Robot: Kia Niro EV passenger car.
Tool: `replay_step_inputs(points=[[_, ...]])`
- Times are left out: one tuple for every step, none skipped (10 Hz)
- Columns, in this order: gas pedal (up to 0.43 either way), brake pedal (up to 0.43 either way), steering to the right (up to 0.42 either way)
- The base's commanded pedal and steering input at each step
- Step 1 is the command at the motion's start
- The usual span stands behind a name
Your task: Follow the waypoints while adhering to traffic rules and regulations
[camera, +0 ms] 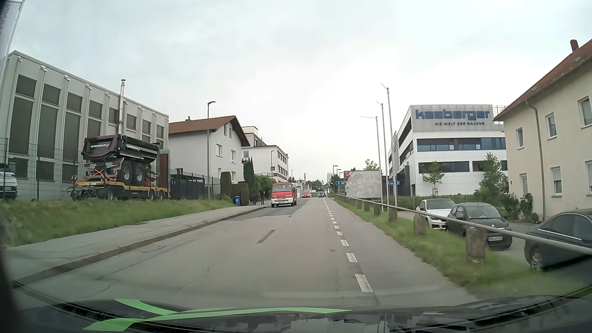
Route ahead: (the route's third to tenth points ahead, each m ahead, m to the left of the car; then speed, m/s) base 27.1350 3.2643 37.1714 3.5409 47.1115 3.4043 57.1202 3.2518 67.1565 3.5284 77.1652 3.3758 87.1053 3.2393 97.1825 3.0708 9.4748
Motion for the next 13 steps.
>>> replay_step_inputs(points=[[0.098,0.000,-0.003],[0.098,0.000,-0.002],[0.098,0.000,-0.002],[0.098,0.000,-0.002],[0.098,0.000,-0.003],[0.098,0.000,-0.003],[0.098,0.000,-0.003],[0.098,0.000,-0.003],[0.098,0.000,-0.002],[0.098,0.000,-0.003],[0.098,0.000,-0.003],[0.098,0.000,-0.003],[0.110,0.000,-0.002]])
